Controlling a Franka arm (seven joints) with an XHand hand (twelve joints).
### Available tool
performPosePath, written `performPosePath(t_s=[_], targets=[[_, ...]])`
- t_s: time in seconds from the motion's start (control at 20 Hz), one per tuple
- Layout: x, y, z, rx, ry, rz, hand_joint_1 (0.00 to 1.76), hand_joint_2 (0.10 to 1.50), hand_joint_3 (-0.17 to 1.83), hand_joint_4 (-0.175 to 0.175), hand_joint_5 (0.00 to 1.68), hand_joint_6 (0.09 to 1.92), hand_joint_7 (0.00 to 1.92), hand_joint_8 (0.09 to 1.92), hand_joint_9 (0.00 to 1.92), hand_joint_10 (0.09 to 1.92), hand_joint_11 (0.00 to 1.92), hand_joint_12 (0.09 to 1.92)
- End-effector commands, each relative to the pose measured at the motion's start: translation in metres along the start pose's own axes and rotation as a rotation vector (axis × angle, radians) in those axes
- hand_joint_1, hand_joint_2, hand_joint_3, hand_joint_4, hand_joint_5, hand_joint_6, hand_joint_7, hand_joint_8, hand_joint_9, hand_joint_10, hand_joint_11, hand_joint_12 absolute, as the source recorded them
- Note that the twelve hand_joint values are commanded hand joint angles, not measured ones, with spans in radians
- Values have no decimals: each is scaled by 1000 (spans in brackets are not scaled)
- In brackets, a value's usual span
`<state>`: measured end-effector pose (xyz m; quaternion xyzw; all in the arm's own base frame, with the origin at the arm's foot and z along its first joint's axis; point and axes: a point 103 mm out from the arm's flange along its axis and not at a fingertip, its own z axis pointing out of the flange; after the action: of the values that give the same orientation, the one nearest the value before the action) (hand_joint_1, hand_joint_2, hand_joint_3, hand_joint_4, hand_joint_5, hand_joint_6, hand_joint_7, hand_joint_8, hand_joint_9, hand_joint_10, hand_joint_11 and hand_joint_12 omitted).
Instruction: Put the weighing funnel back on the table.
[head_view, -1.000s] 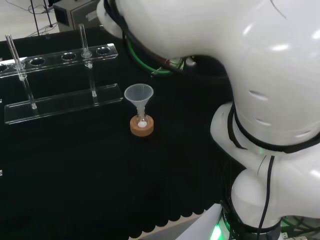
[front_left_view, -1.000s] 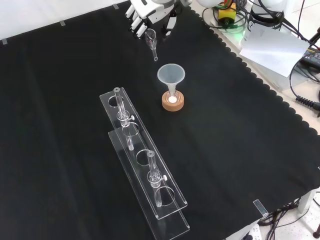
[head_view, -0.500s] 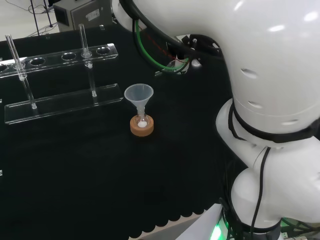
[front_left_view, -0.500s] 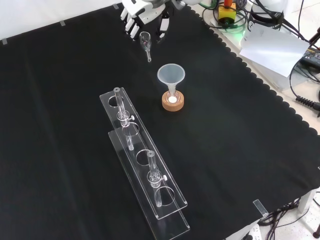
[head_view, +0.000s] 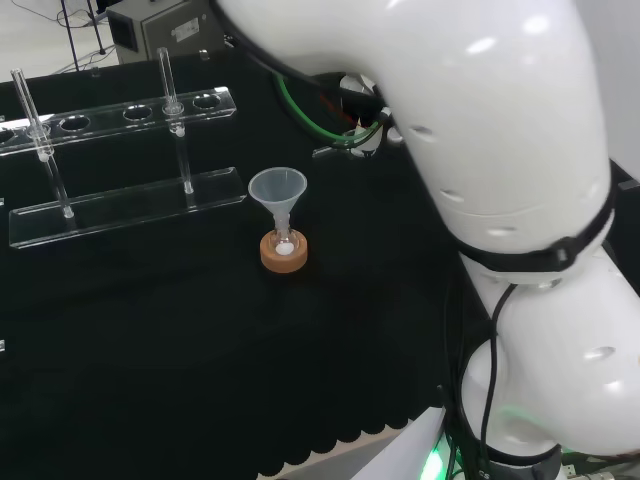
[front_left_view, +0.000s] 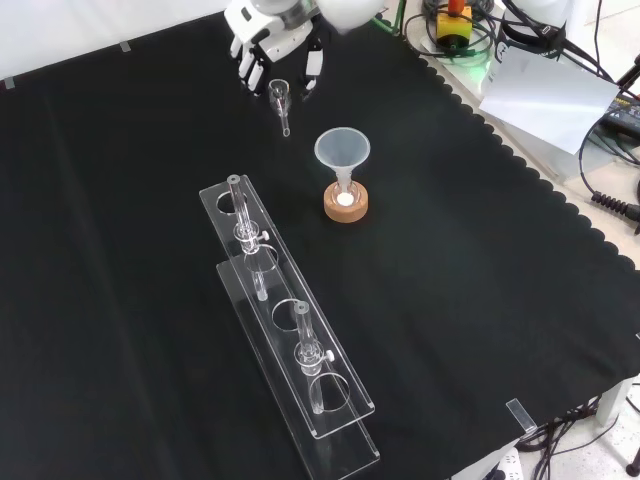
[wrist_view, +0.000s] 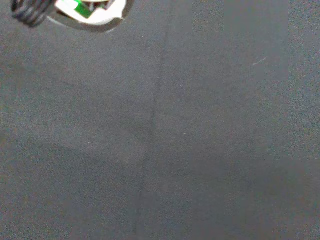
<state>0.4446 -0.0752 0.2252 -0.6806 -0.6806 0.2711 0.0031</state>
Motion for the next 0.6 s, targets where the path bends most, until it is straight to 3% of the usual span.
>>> performPosePath(t_s=[0.05,0.6], targets=[[9,44,22,-5,60,-53,1057,704,770,175,1061,1090,731,627,1118,388,783,1077],[7,62,51,35,85,-60,1056,706,767,175,1059,1092,731,628,1118,387,782,1078]])
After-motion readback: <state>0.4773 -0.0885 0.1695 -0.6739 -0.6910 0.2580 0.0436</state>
